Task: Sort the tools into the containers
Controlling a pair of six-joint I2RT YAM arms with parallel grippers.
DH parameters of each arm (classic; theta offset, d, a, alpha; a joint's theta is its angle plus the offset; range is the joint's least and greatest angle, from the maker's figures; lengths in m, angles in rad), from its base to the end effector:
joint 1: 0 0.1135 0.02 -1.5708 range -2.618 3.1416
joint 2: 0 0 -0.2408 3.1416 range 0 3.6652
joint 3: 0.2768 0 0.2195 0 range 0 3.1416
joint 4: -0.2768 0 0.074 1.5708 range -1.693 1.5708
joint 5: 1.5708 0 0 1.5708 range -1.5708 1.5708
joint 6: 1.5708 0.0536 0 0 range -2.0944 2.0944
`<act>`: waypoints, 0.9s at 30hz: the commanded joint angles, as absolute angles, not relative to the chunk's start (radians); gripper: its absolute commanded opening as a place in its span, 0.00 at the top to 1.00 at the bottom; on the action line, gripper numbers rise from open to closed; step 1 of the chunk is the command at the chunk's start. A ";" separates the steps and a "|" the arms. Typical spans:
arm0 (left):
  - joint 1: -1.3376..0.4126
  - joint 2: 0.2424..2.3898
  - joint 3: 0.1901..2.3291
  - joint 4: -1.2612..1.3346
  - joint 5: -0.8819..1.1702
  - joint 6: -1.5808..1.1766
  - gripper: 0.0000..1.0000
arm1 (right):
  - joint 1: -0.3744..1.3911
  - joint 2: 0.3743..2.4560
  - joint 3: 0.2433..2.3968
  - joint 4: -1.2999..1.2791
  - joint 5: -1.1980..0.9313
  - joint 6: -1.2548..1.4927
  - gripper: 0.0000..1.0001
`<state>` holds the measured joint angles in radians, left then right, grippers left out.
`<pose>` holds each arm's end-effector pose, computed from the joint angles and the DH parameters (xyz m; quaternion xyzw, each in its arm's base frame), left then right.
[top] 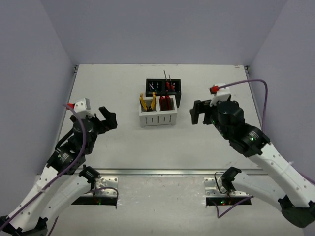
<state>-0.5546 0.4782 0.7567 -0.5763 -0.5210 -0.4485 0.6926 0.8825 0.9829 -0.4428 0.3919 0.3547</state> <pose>0.1058 -0.0341 0.3047 -0.1117 0.7841 -0.0945 0.6032 0.1573 0.1040 0.3388 -0.0242 0.8090 0.1449 0.5691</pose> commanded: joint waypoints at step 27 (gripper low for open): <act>-0.288 0.314 0.580 -0.402 -0.391 -0.304 0.00 | 0.692 0.561 0.611 -0.643 0.641 0.419 0.01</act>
<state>-0.2932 0.3378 0.5828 -0.4641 -0.4214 -0.3187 0.6907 0.5289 0.6098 -0.7014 0.6035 0.3898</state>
